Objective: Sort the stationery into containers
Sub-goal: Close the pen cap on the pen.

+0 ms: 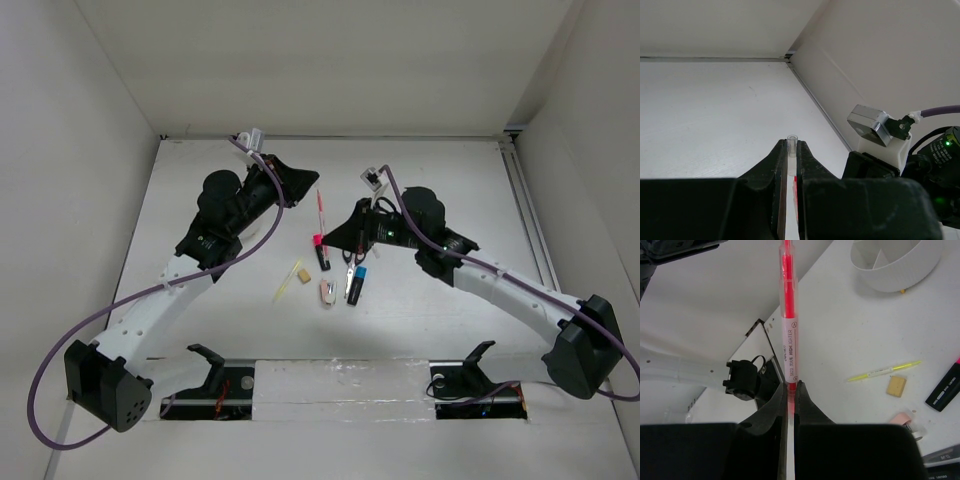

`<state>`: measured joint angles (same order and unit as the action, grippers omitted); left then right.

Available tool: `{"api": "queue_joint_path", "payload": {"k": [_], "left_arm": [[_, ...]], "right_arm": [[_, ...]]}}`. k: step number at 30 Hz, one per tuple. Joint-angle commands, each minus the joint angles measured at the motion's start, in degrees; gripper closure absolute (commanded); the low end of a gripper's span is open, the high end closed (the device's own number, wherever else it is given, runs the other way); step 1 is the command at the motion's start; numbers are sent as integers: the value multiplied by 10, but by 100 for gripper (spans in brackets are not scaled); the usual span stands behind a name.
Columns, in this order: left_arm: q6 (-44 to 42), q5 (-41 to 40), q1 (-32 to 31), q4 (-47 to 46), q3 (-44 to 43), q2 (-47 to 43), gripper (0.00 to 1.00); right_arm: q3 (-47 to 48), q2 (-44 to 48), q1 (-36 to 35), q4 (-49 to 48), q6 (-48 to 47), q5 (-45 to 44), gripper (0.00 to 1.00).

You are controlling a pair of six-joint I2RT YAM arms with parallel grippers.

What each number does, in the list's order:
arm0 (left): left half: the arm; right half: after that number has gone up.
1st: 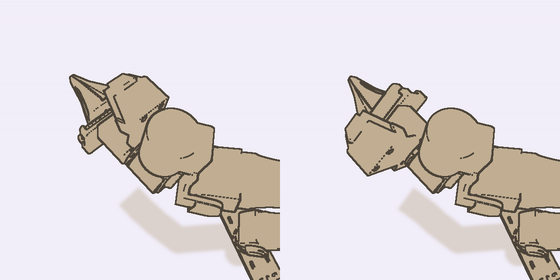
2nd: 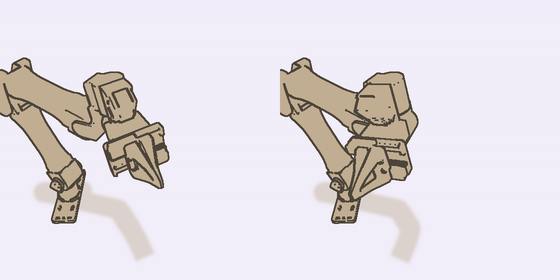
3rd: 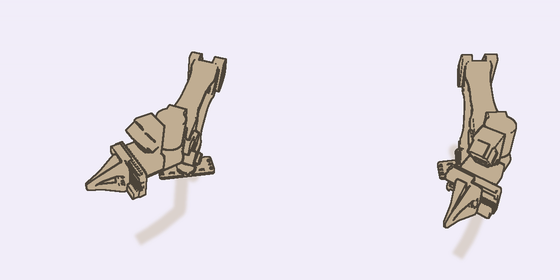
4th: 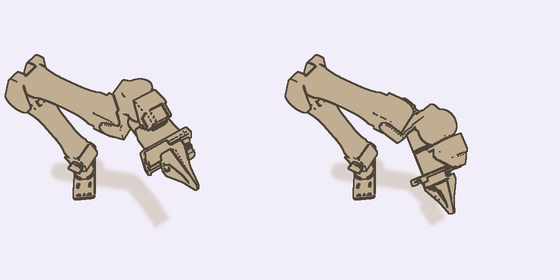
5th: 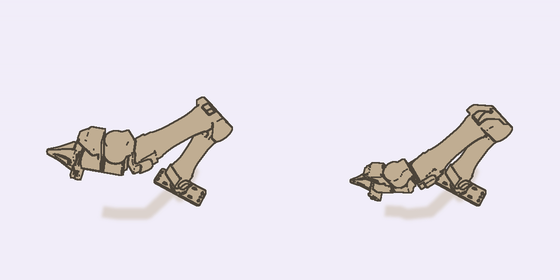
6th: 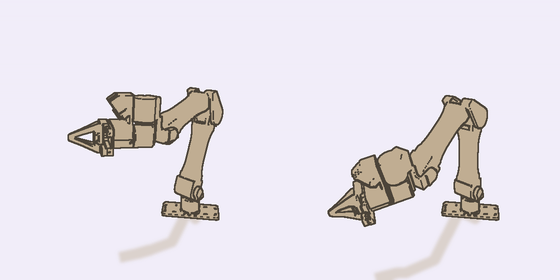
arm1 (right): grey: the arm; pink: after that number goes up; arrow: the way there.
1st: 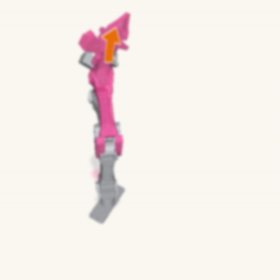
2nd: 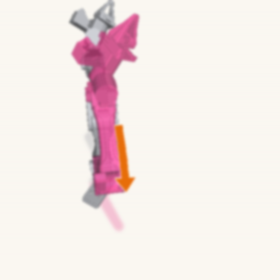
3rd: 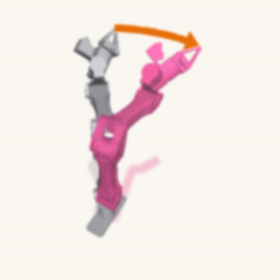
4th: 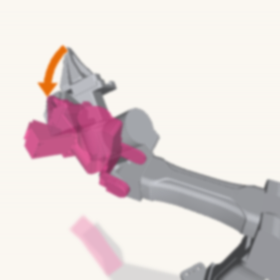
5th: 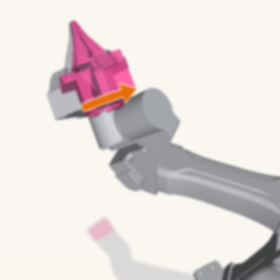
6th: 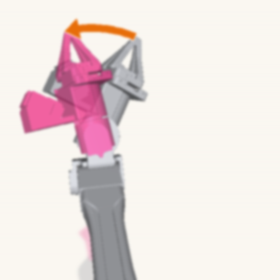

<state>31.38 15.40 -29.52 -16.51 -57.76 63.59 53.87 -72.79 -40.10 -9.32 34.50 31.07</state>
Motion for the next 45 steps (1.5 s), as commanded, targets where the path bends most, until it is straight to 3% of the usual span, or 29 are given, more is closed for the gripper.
{"api": "queue_joint_path", "payload": {"k": [1,34,45], "left_arm": [[2,8,1,-26,-1,-17,100],[2,52,1,-77,32,1,100],[2,57,1,0,2,21,100]], "right_arm": [[30,1,4,-15,-7,0,100],[80,-2,26,-21,11,18,100],[63,41,37,-111,3,5,100]]}}
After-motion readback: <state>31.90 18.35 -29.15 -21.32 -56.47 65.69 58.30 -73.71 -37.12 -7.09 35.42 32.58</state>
